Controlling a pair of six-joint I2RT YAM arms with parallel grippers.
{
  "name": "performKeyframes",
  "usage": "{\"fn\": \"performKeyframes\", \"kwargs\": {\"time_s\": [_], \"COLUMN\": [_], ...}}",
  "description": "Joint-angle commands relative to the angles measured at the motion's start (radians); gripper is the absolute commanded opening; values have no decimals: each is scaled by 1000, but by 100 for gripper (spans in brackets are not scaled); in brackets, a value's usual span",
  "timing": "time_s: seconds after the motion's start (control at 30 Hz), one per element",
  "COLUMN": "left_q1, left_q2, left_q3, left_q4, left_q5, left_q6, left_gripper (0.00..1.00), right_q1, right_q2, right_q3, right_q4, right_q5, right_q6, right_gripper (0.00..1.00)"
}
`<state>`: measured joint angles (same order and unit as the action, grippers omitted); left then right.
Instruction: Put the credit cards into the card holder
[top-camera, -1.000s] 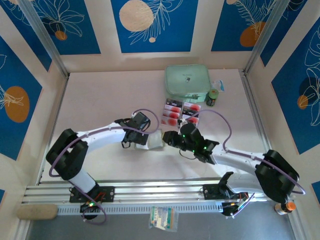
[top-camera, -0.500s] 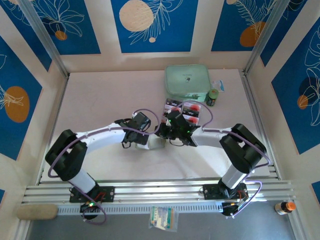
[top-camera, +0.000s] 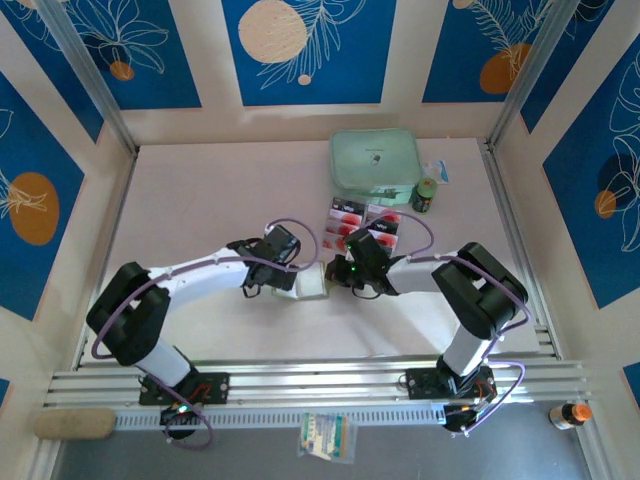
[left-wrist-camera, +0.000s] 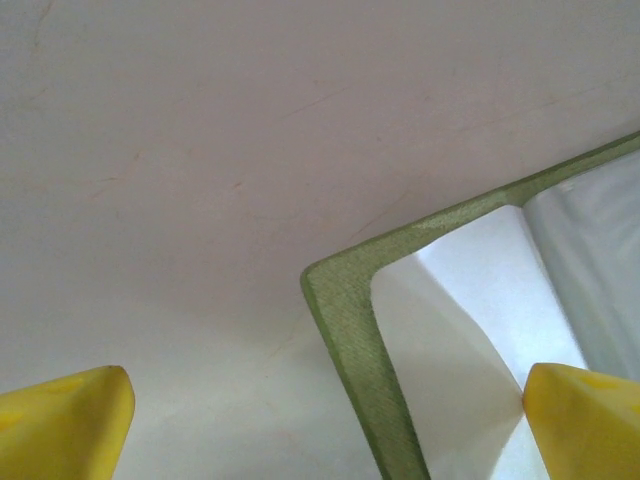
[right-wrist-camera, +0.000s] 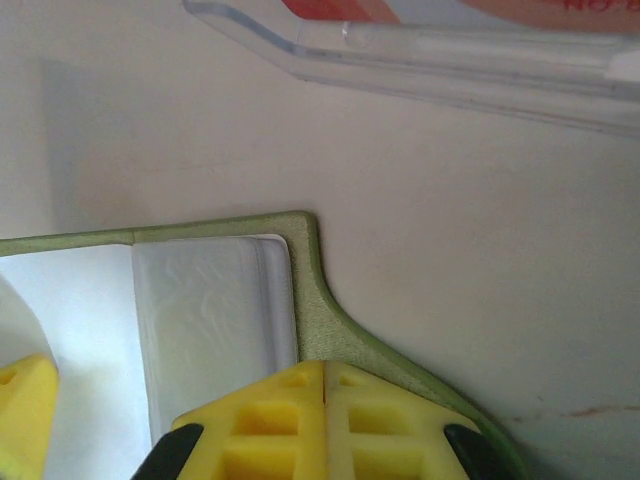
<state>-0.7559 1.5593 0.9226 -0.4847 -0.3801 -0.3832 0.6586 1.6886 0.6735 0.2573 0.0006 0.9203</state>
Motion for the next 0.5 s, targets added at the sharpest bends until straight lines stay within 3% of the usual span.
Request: {"fn": "performKeyframes", "kwargs": {"time_s": [0.0, 0.27, 0.47], "left_q1": [-9, -8, -9], "left_q2": [18, 114, 85], "left_q3": [-1, 29, -15], "left_q4": [-37, -70, -13], "left_q5": [-59, -106, -92], "left_q6": [22, 30, 23], "left_gripper": [100, 100, 100], "right_q1": [-4, 6, 18], "right_q2": [-11, -67, -117], "right_q3": [-39, -83, -59], "right_q4": [-56, -59, -73], "right_q5": [25, 36, 20], "right_q6": [24, 63, 39], "right_gripper": [1, 1, 1]}}
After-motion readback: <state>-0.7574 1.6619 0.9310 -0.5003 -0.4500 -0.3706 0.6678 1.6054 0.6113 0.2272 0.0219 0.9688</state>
